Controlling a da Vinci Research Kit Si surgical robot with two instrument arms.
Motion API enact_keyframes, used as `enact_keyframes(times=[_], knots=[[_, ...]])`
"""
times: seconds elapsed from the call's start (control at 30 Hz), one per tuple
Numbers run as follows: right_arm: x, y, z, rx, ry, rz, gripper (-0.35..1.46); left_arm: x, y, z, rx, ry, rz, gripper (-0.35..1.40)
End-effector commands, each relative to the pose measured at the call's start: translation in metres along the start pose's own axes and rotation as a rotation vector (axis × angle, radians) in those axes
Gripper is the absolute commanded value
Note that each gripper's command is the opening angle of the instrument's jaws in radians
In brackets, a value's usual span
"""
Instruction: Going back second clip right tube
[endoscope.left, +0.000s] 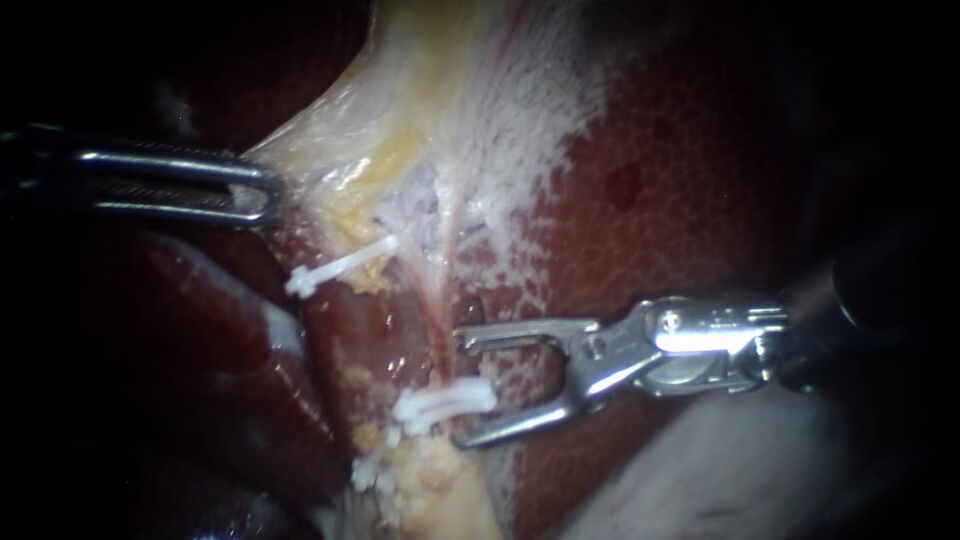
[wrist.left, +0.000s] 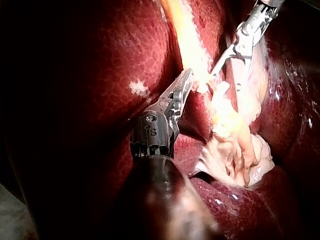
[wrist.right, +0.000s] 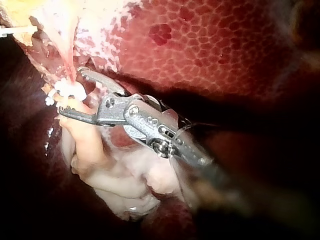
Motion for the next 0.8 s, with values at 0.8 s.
enact_keyframes(times=[0.8], knots=[[0.0034,-0.0010,-0.0084,-0.068,-0.037,-0.174,0.60,0.0005,-0.0002,0.0006,-0.003,0.001,0.002,-0.35]])
